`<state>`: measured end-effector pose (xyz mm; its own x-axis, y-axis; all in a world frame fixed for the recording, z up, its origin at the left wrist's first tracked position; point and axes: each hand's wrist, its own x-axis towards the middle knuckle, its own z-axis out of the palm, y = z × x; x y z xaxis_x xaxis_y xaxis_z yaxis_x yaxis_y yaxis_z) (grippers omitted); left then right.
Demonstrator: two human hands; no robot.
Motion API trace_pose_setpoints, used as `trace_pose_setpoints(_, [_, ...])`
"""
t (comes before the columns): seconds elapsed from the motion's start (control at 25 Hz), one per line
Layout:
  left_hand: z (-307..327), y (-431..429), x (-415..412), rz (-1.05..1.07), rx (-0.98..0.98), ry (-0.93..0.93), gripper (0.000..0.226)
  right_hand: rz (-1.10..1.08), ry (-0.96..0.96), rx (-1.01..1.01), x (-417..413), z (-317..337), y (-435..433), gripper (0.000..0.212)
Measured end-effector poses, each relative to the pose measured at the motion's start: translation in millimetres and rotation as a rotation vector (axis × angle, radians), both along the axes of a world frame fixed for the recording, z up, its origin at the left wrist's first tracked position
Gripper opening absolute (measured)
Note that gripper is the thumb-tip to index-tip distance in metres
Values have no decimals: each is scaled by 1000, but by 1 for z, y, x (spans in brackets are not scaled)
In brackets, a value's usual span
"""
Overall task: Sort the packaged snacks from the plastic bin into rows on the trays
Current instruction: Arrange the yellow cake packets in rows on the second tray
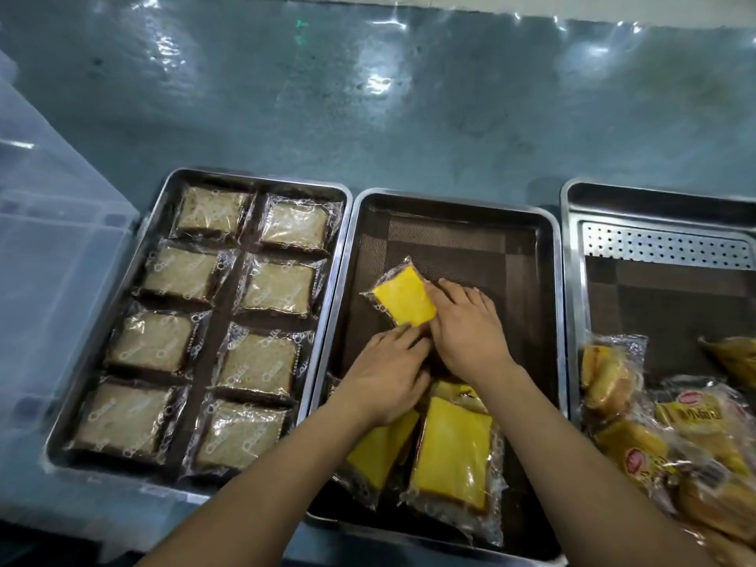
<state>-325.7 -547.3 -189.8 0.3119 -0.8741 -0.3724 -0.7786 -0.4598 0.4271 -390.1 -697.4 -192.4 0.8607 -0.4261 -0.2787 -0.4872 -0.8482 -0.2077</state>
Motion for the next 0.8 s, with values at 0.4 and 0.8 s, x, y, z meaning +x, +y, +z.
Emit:
trace_pose_setpoints(0.4, [-5, 13, 53, 66, 45, -209, 56, -10, -77, -33, -32, -13, 33, 47])
trace_pose_setpoints(0.8, [-13, 18, 27, 129, 23, -107, 62, -57, -75, -14, -33, -14, 35, 45])
